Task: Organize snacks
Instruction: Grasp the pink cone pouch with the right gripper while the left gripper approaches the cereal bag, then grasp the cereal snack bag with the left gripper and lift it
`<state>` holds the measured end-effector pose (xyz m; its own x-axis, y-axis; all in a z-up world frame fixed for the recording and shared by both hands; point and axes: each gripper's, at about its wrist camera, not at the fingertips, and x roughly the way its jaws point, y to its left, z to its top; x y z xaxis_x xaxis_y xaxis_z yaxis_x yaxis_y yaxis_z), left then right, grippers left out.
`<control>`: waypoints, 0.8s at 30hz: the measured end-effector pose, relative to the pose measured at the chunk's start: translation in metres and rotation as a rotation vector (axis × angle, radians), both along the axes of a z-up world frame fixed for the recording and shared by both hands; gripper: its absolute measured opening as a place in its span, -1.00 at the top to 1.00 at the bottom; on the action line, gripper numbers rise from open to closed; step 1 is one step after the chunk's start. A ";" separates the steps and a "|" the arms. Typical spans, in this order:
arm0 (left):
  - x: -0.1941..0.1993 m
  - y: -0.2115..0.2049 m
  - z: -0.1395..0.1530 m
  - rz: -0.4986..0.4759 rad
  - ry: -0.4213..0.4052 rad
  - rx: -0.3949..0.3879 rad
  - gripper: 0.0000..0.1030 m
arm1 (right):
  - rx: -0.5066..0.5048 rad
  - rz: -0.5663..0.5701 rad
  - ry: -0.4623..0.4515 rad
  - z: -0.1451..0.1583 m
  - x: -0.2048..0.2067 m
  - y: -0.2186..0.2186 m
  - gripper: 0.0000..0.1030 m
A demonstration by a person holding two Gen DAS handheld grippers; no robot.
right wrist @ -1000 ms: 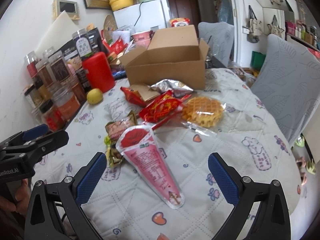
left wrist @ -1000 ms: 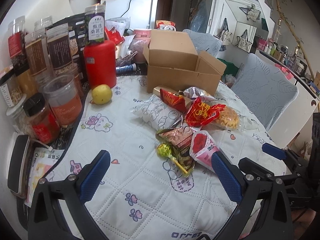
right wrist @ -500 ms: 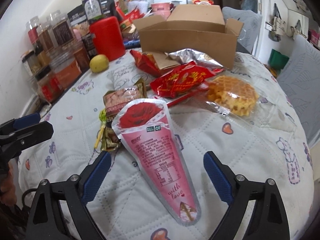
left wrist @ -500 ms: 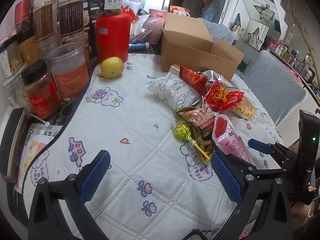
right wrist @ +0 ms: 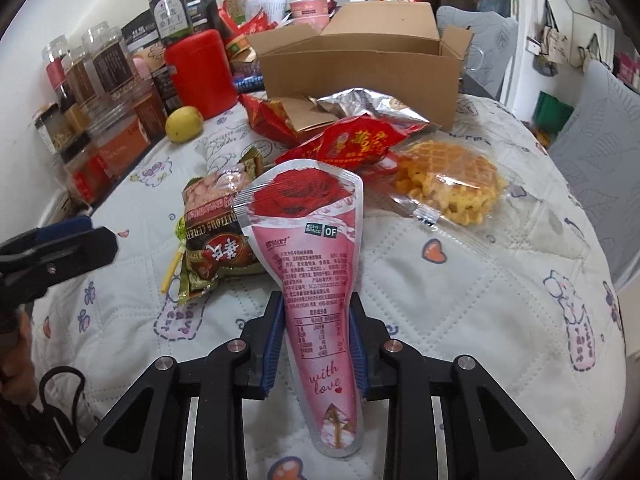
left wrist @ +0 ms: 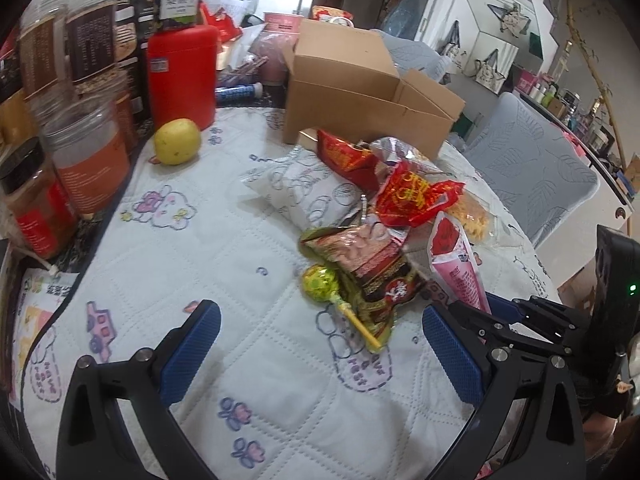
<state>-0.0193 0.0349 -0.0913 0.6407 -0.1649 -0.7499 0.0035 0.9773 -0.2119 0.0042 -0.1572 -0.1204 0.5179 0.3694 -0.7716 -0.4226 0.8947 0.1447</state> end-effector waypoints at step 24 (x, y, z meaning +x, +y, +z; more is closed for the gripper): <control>0.071 -0.055 -0.028 -0.071 0.079 0.043 -0.73 | 0.059 -0.082 -0.001 0.005 0.010 -0.048 0.43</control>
